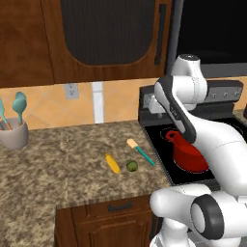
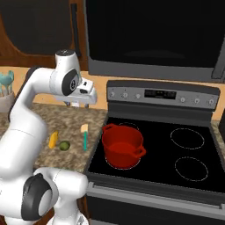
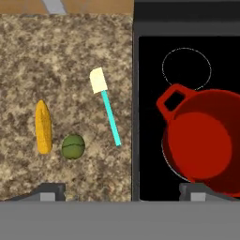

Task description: Put the lime and corn in the pot. Retrieve the spatula and lightly stir the vegetables in the pot.

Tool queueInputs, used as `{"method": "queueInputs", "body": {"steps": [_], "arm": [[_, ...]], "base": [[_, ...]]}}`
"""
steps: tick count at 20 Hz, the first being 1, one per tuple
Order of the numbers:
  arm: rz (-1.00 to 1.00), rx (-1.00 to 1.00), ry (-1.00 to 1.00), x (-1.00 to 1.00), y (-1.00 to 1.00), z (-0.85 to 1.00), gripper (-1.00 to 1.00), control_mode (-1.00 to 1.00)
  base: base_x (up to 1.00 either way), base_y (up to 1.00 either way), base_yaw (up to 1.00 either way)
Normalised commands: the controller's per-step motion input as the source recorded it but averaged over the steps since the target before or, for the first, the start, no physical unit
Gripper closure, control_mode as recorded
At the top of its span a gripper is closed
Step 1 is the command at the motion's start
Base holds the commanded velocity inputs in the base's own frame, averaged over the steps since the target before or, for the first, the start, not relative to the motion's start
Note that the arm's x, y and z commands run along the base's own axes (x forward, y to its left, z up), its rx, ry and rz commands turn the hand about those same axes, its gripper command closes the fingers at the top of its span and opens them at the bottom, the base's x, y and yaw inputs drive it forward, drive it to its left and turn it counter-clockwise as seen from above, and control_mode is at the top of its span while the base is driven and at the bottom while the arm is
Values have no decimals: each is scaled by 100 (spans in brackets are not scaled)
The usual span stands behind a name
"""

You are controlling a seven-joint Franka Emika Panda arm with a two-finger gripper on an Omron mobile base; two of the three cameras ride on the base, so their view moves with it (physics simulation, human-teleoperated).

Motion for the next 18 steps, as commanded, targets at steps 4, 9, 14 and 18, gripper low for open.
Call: {"method": "queueInputs", "body": {"steps": [4, 9, 14, 18], "arm": [[0, 0, 0, 0, 0, 0, -100, -100], [0, -5, 5, 0, 13, -26, -100, -100], [1, -2, 19, 0, 20, -72, -100, -100], [0, 0, 16, 0, 23, -98, -100, -100]], "base": [[2, 38, 0], [0, 0, 0], [0, 0, 0], [0, 0, 0]]}}
